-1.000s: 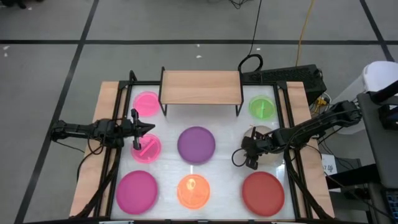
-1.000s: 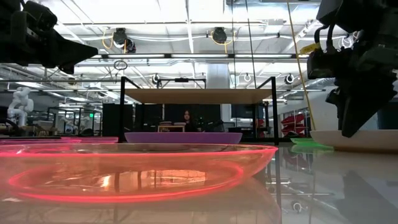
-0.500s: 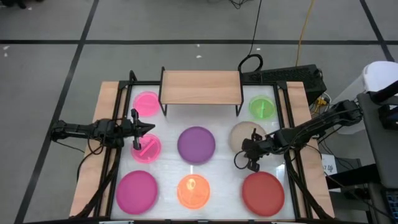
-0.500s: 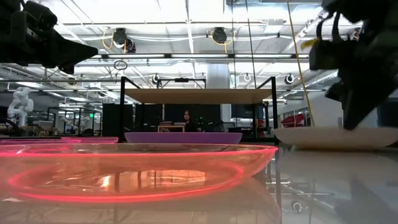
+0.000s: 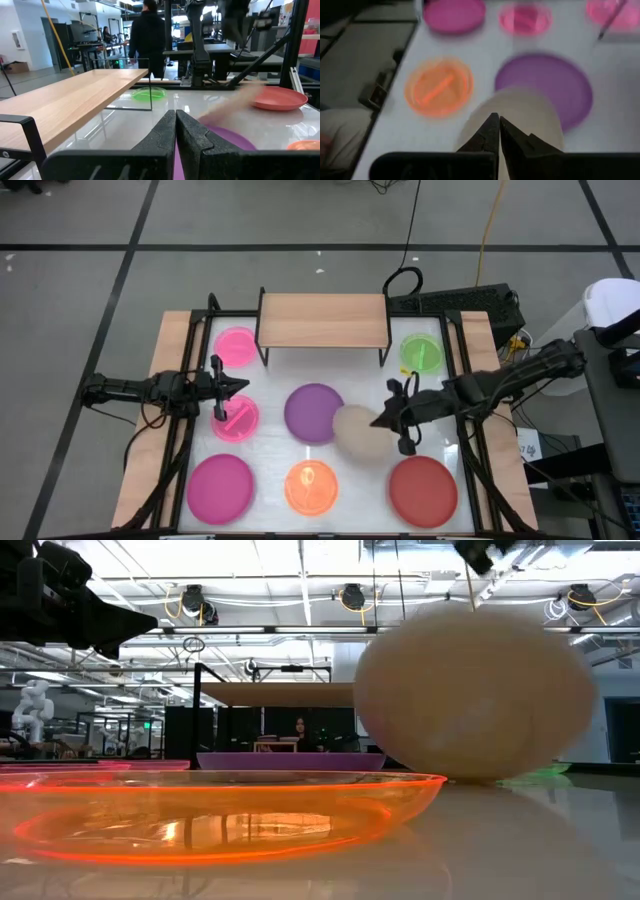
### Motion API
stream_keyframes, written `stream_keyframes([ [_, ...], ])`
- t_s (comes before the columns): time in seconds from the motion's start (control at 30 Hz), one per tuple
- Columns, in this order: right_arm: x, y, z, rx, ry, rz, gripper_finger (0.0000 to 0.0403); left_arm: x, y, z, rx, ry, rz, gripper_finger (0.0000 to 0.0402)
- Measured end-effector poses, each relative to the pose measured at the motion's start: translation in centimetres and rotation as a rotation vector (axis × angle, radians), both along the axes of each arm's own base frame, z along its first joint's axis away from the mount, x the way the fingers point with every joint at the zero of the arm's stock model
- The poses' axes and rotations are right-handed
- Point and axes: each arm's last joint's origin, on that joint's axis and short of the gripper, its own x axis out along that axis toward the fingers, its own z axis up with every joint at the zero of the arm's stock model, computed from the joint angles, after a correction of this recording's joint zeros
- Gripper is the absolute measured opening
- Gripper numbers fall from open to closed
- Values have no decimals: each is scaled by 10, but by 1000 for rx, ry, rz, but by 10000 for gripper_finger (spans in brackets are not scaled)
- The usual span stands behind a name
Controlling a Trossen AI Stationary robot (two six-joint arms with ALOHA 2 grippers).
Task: Place and stack plates onto a shelf
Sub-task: Put the brown plate on the shelf
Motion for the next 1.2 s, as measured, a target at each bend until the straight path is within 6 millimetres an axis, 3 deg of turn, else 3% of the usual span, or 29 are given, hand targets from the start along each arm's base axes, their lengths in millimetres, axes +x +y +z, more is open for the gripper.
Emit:
stream_keyframes([
  [0.13,3,-2,16,-25,-13,9,1,0,0,0,0,1,0,19],
  [0.27,-1,-2,7,-52,61,21,1,0,0,0,0,0,0,19],
  [0.53,-12,18,-72,-93,240,249,14,0,0,0,0,0,1,19],
  [0.7,-19,31,-105,-92,319,302,75,0,0,0,0,1,1,19],
  [0.87,-21,49,-122,-145,372,394,150,0,0,0,0,2,0,19],
  [1.0,-23,44,-131,-180,456,260,185,0,0,0,0,4,0,19],
  [1.2,-19,21,-120,15,481,11,190,0,0,0,0,1,1,19],
])
